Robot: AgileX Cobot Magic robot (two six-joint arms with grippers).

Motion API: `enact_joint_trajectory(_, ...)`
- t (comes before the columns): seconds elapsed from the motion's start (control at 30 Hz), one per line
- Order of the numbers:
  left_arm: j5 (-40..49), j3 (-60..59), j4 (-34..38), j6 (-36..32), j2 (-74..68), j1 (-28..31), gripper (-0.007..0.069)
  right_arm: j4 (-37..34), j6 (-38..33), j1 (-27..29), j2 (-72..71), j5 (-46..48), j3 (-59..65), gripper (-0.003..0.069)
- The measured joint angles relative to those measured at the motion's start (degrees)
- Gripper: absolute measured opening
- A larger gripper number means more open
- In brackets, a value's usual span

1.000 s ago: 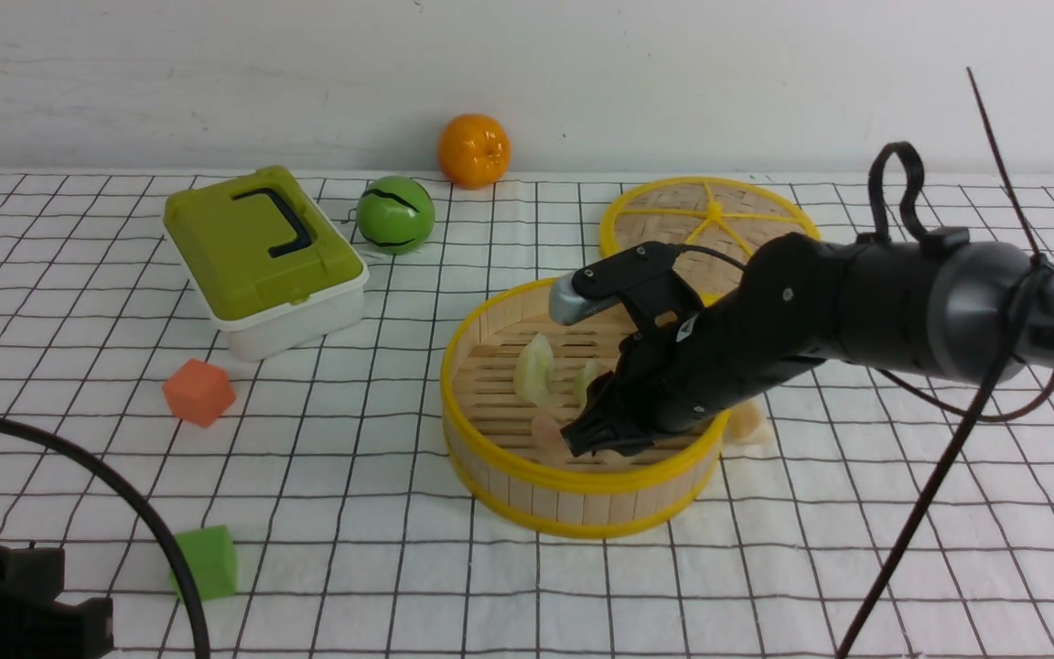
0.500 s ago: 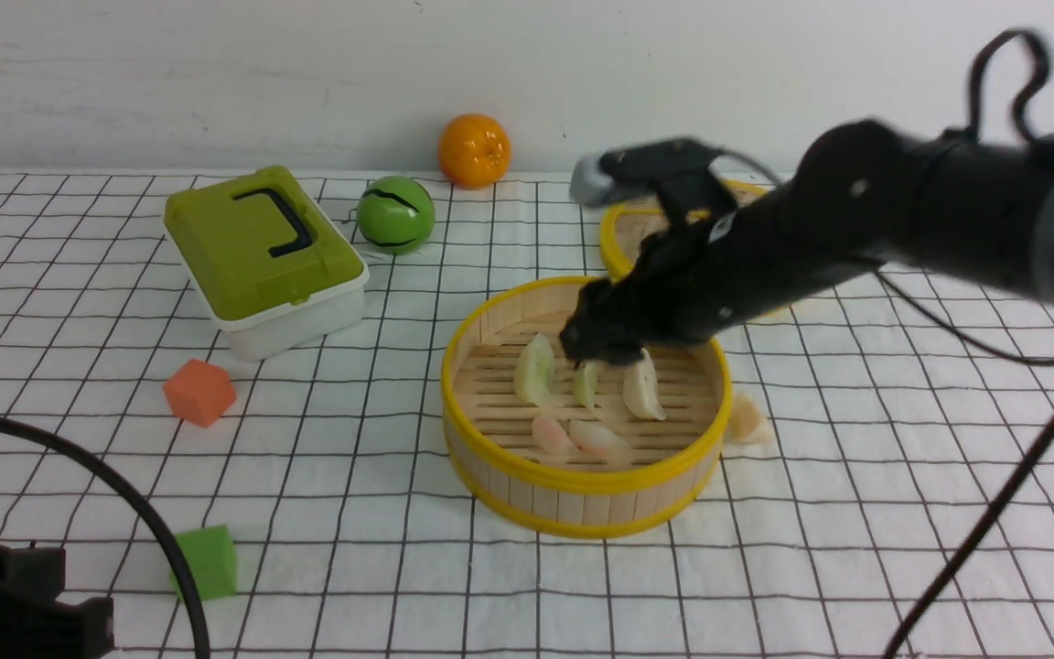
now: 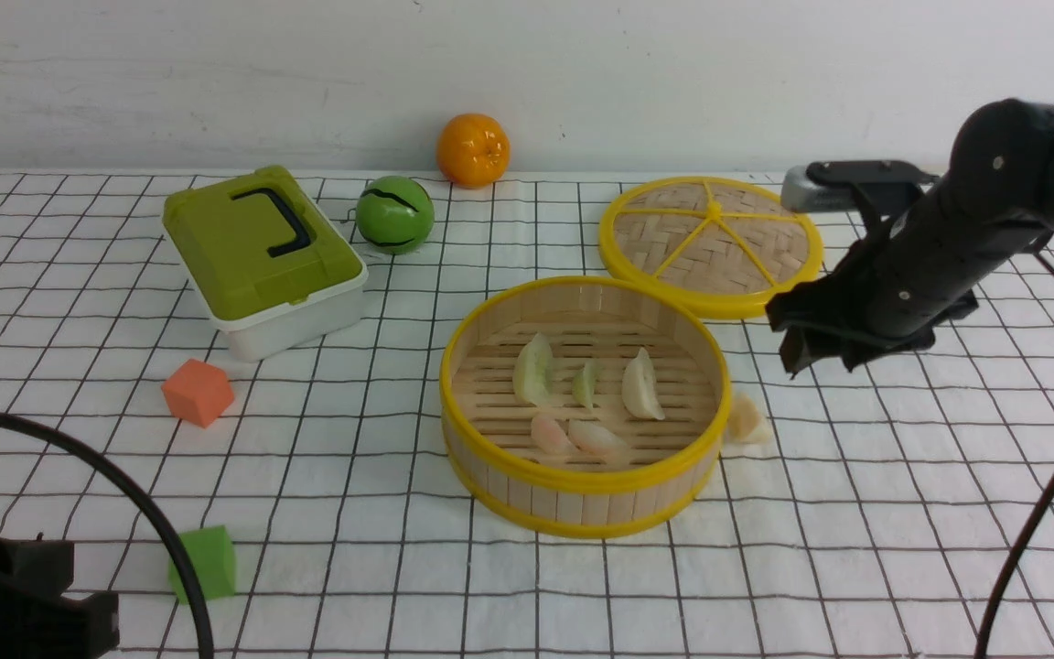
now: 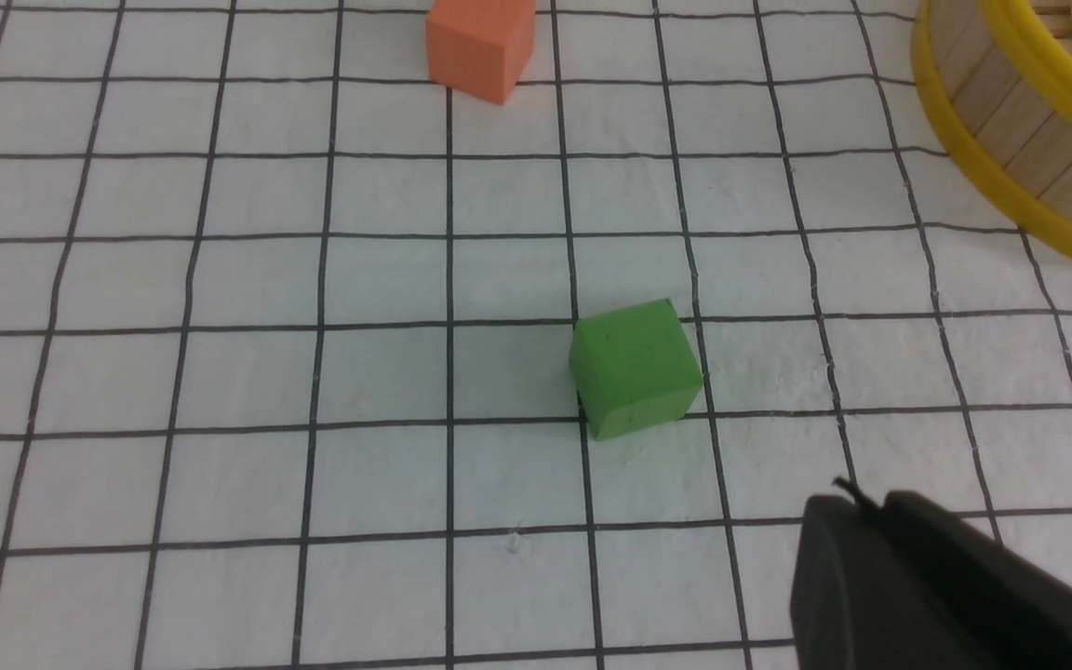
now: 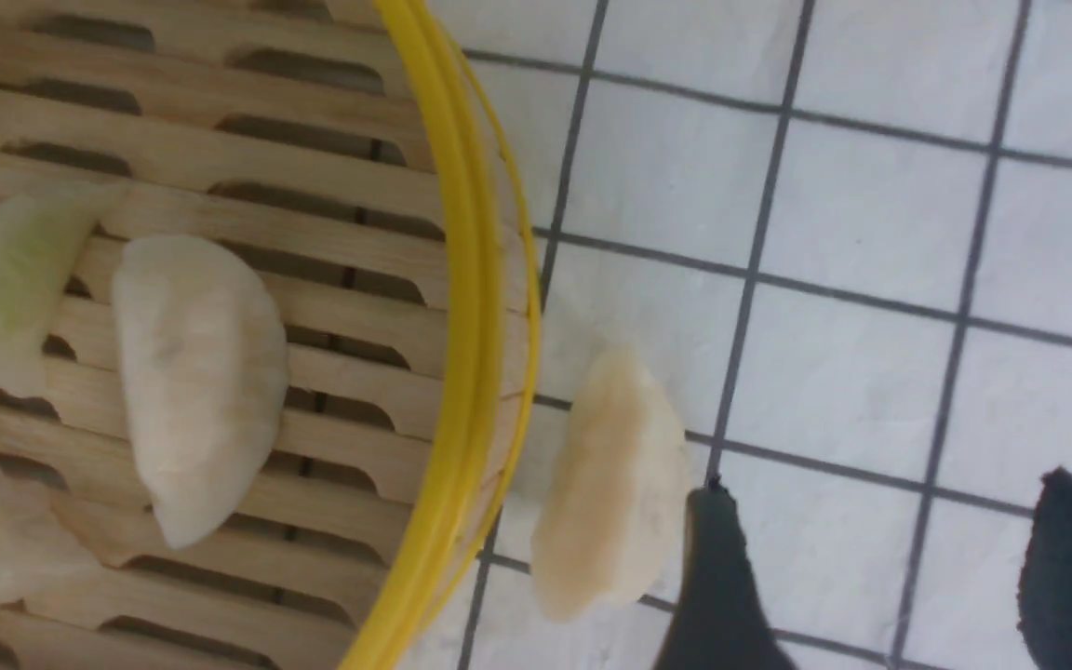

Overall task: Put the dumplings into the steamer on the table with the white tablecloth.
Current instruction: 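Reach for and grasp a dumpling lying on the table beside the steamer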

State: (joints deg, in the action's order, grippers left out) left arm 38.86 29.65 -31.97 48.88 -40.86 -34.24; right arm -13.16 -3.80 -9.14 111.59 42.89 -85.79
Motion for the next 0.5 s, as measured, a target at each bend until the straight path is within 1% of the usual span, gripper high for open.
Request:
enact_joint_trajectory(0.07, -0.08, 0.0, 0.0, 0.0, 0.0, 0.0, 0.0032, -0.96, 0.0, 0.0, 1.1, -0.54, 0.0, 0.0421)
enact_joint_trajectory(0.17, -0.23, 0.0, -0.17, -0.06, 0.0, 0.0, 0.0036, -4.77, 0.0, 0.0, 3.47, -2.87, 0.0, 0.0421)
enact_joint_trajectory(0.3, -0.23, 0.0, -0.23, -0.12, 0.0, 0.0, 0.0037, -8.58, -1.31, 0.0, 5.56, -3.59, 0.0, 0.0419)
enact_joint_trajectory(0.5, -0.23, 0.0, -0.38, -0.12, 0.0, 0.0, 0.0037, -9.89, -2.23, 0.0, 7.86, -2.89, 0.0, 0.0402)
